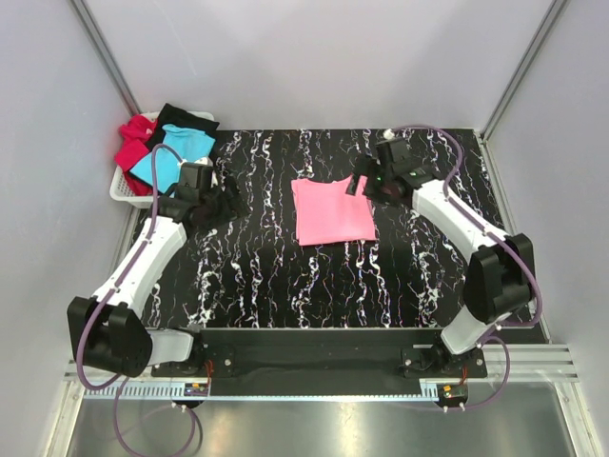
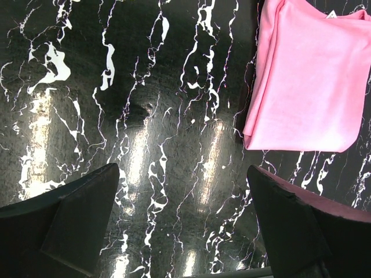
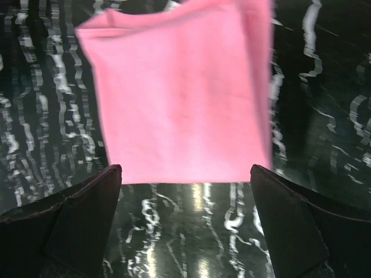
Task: Fold and stack the t-shirts
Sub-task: Fold the tshirt
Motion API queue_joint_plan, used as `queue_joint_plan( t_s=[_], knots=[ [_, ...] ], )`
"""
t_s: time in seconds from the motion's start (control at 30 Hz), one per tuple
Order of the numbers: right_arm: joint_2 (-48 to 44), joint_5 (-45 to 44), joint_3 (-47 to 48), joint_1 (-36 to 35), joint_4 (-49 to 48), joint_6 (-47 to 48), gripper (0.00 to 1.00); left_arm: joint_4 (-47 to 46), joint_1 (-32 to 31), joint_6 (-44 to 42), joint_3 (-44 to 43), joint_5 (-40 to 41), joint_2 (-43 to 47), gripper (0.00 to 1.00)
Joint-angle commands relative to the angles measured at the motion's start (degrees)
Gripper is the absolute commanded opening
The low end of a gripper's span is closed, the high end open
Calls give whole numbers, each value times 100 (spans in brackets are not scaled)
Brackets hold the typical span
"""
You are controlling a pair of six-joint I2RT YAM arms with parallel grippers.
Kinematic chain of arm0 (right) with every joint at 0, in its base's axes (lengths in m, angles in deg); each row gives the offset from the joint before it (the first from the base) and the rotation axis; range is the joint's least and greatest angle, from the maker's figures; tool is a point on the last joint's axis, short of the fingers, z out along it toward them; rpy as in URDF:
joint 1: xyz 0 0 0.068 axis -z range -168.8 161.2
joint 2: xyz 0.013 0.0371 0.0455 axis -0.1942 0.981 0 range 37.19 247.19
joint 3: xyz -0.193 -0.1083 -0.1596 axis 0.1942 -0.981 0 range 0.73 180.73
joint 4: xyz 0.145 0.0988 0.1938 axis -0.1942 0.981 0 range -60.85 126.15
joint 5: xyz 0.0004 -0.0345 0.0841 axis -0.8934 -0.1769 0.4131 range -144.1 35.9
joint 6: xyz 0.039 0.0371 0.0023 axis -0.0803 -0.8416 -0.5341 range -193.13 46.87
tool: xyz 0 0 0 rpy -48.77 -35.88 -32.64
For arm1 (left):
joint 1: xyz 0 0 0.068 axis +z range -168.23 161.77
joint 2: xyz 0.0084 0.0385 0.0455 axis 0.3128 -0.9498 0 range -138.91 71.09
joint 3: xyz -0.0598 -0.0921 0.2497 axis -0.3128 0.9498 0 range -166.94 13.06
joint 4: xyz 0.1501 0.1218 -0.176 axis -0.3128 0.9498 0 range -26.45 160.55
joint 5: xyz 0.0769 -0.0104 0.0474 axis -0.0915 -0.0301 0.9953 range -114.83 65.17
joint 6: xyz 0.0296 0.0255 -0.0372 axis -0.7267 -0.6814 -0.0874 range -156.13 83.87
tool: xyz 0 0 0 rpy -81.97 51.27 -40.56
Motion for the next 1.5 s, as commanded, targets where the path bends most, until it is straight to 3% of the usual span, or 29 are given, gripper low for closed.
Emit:
queue_joint_plan(
  t_s=[0.0,0.33,0.67,0.93,1.47],
  knots=[
    [234,-155,704,-456,51,-190,100,-225,69,-100,-96,23,232,99],
    [1395,-859,1671,-968,570,-234,100,-489,87,58,230,-30,232,99],
    [1817,-236,1900,-1056,457,-93,100,-559,87,-302,71,-39,215,99],
    [2291,-454,2304,-1223,588,-375,100,-577,87,-346,-8,-66,232,99],
    [4330,-1193,3896,-1135,1625,416,100,-577,96,-452,203,57,408,99]
  ],
)
